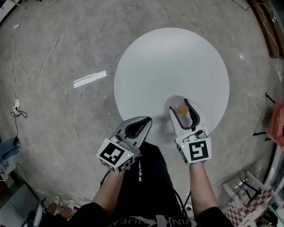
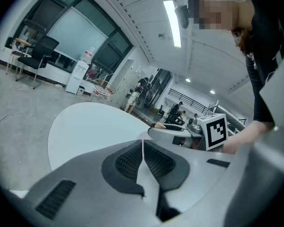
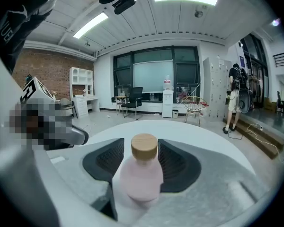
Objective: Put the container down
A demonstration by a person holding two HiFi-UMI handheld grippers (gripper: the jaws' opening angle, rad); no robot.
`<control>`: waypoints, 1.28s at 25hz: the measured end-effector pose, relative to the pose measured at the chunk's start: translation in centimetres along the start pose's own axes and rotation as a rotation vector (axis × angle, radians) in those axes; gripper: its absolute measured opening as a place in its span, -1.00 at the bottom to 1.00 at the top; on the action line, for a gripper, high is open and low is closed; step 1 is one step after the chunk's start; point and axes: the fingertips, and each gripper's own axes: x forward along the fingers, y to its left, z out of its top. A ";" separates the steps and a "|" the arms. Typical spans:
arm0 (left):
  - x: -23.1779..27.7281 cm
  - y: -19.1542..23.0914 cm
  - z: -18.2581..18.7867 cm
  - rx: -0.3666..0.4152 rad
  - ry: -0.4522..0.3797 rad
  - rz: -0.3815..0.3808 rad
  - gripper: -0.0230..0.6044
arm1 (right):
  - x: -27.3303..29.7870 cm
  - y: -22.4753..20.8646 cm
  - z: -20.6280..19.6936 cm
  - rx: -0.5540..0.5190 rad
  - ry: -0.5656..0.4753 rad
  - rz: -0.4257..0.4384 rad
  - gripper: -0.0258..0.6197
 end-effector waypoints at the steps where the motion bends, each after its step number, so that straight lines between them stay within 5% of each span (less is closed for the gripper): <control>1: 0.0 -0.1 0.0 0.000 0.001 -0.002 -0.88 | 0.0 0.1 0.1 0.001 -0.003 -0.003 -0.26; 32: 1.0 -2.4 1.5 0.056 -0.003 -0.052 -0.88 | -3.8 -0.3 -1.9 0.054 0.101 -0.012 -0.24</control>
